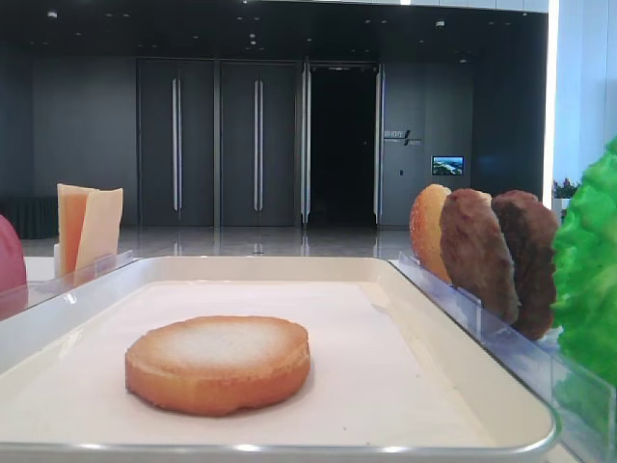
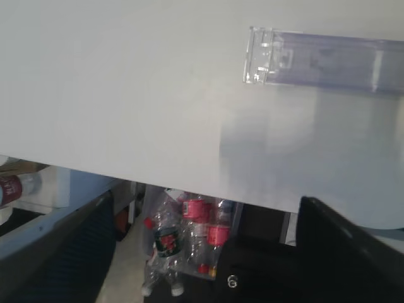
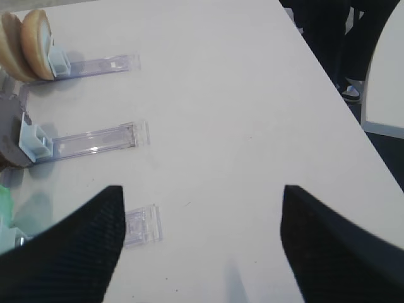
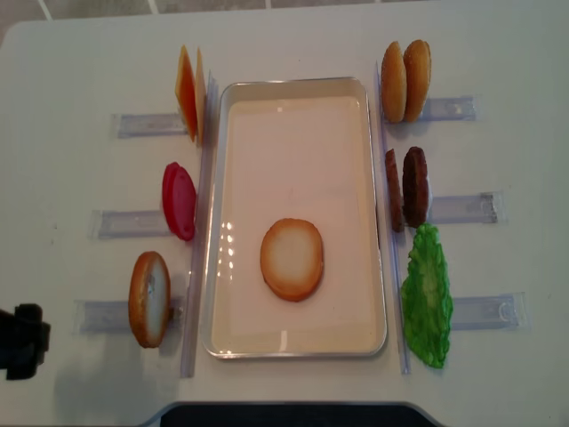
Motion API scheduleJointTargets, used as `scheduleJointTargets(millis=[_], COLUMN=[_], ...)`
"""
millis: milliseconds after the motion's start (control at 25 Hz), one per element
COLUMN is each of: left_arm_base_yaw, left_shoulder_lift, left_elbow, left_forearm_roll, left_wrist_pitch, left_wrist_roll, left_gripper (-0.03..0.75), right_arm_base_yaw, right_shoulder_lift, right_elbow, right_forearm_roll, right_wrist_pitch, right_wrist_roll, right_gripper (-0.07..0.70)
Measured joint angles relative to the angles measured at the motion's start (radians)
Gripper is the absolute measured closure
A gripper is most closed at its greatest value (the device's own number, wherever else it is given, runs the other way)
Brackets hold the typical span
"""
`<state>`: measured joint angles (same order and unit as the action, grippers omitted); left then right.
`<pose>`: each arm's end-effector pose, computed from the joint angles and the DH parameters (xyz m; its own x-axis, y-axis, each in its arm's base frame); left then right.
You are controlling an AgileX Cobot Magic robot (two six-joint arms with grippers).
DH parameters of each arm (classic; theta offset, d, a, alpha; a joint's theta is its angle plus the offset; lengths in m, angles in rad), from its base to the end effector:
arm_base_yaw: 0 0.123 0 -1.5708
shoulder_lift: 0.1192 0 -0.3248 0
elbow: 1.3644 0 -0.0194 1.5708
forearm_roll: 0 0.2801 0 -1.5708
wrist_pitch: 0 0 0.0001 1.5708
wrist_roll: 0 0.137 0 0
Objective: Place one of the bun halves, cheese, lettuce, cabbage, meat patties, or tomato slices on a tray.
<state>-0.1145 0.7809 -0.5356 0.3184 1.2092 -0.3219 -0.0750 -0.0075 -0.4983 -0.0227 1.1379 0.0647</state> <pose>0.1103 0.0277 0.2247 -0.9582 -0.0865 -0.2729 -0.1535 0.9598 0.2349 0.0155 -0.0040 0.2608 -0.5109 0.0937 -0.8545 0.1208 0.9920 0.0365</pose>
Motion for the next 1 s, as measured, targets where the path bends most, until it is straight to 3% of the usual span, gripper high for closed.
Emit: scheduleJointTargets(millis=[200,360,480,800,1000], left_arm_base_yaw=[0.000,0.000,0.000,0.000,0.000], left_shoulder_lift=[-0.250,-0.436,-0.541,-0.720,-0.796], left_elbow=[0.024,0.043,0.056,0.057,0.057], left_forearm_roll=[-0.063,-0.110,-0.131,-0.139,-0.139], left_wrist_pitch=[-0.005,-0.062,-0.076,-0.078,-0.078], left_wrist_roll=[0.000,0.000,0.013,0.023,0.024], left_gripper=[0.024,0.024,0.024,0.028,0.102], right_arm_base_yaw=[0.000,0.000,0.000,0.000,0.000], right_shoulder_lift=[0.000,0.000,0.000,0.000,0.000], right_elbow=[0.000,0.000,0.000,0.000,0.000], right_forearm_roll=[0.000,0.000,0.000,0.000,0.000], right_wrist_pitch=[0.000,0.000,0.000,0.000,0.000], right_wrist_roll=[0.000,0.000,0.000,0.000,0.000], right_gripper=[0.111,0.111,0.111,0.111,0.111])
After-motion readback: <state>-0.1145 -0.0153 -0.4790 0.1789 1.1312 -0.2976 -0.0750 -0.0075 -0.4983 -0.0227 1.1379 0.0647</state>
